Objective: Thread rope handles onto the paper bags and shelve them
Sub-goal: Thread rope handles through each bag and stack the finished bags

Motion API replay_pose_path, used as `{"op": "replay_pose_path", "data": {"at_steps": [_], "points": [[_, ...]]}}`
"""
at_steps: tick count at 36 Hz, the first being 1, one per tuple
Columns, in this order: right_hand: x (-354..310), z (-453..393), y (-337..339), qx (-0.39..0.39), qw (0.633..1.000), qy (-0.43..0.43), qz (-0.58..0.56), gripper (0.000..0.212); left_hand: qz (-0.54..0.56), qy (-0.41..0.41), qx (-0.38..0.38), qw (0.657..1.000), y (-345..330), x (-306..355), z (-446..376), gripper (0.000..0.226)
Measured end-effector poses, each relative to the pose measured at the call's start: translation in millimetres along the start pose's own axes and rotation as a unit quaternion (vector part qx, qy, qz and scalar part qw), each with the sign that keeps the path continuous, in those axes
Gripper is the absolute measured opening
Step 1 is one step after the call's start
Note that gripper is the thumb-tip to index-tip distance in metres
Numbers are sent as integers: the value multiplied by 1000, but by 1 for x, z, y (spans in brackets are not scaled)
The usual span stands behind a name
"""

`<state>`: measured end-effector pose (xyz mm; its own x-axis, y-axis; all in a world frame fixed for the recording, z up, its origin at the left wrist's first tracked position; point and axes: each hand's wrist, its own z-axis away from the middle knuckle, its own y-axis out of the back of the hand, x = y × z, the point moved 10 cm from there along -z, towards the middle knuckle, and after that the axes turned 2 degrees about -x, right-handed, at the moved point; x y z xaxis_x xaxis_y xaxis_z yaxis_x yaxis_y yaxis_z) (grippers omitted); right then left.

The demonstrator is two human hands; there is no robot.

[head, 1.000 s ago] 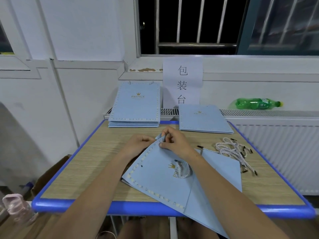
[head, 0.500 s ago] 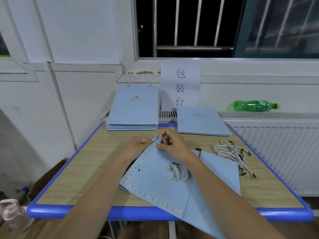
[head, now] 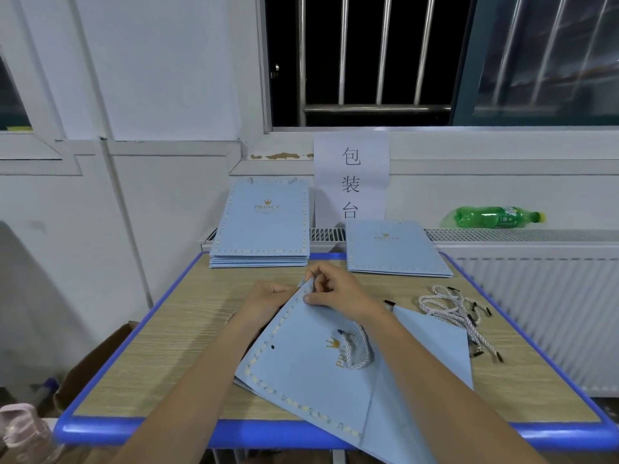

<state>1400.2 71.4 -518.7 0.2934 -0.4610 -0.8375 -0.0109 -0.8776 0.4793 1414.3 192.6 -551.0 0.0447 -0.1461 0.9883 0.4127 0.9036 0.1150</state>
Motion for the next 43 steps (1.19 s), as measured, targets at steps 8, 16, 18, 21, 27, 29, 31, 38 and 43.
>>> {"op": "replay_pose_path", "data": {"at_steps": [8, 16, 18, 21, 27, 29, 31, 38, 43], "points": [[-1, -6, -3, -70, 996, -34, 40, 29, -13, -12, -24, 1000, -5, 1, -2, 30], [-7, -3, -3, -56, 994, -23, 90, 30, -47, -14, -41, 998, -5, 3, 0, 16], [-6, -2, -2, -45, 994, -22, 96, 28, -48, -12, -40, 998, -4, 3, -1, 15], [-7, -1, -2, -15, 996, -13, 88, 26, -29, -10, -40, 999, -4, 1, -4, 15], [-6, -1, -7, 5, 997, -10, 71, 27, -70, -13, -22, 997, -2, 2, -7, 24], [-3, -1, -6, 9, 998, -13, 65, 29, -78, -20, -29, 996, -3, 3, -7, 21], [-2, -1, -4, 14, 998, -16, 61, 31, -86, -22, -33, 996, -4, 2, -8, 23], [-2, 0, -6, 15, 998, -15, 54, 28, -127, -34, -18, 991, -6, 3, -8, 30], [1, 1, -11, 8, 999, -13, 44, 29, -155, -49, -44, 986, -10, 5, -10, 31]]}}
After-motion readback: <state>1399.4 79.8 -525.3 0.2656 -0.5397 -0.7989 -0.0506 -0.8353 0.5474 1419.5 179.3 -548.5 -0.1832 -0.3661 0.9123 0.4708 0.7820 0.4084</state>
